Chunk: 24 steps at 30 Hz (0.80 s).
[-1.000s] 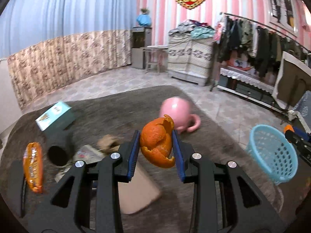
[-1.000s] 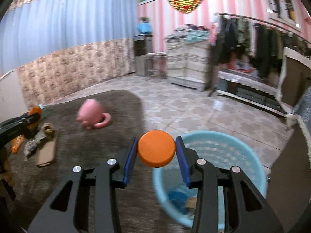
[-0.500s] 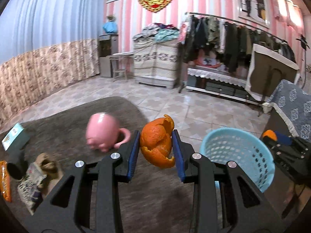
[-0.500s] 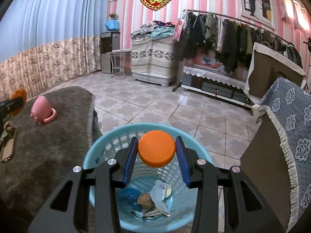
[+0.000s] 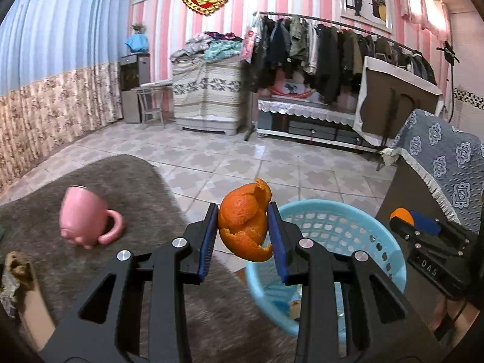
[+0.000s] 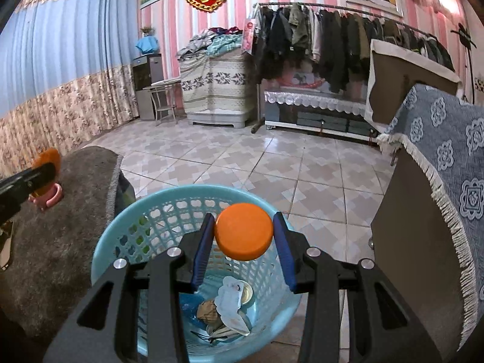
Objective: Collect trash
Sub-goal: 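Carry the orange peel and orange lid over the blue basket with both tools, then open both tools to drop the peel and orange lid into the basket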
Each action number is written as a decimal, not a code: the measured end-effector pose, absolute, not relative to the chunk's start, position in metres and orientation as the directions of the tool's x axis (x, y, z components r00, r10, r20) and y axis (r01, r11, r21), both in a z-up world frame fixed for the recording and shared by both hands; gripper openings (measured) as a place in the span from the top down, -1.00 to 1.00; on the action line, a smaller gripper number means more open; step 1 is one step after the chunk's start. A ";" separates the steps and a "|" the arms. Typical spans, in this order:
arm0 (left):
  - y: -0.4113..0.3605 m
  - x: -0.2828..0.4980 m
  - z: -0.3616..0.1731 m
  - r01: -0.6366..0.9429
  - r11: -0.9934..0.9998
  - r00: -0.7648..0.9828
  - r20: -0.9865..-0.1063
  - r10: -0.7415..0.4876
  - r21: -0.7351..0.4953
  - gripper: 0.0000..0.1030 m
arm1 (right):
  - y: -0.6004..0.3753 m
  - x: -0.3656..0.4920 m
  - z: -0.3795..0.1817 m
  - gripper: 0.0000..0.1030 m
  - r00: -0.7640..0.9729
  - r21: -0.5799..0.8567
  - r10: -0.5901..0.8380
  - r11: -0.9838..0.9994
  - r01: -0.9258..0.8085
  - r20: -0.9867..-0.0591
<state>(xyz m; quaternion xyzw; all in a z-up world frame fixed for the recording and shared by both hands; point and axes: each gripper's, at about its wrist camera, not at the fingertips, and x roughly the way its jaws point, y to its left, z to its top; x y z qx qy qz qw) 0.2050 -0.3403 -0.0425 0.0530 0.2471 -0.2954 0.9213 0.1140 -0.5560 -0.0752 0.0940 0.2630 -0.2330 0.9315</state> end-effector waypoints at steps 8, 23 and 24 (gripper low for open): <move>-0.393 0.209 -0.073 0.640 0.767 0.639 -0.524 -0.564 -0.044 0.38 | -0.566 0.115 -0.086 0.22 0.743 0.078 -0.390 0.858 0.508 -0.544; -0.376 0.219 -0.066 0.548 0.836 0.727 -0.482 -0.488 -0.021 -0.60 | -0.555 0.127 -0.100 0.22 0.752 0.114 -0.353 0.864 0.490 -0.557; -0.372 0.219 -0.064 0.537 0.843 0.735 -0.479 -0.479 -0.020 -0.63 | -0.553 0.129 -0.101 0.22 0.753 0.114 -0.348 0.867 0.485 -0.559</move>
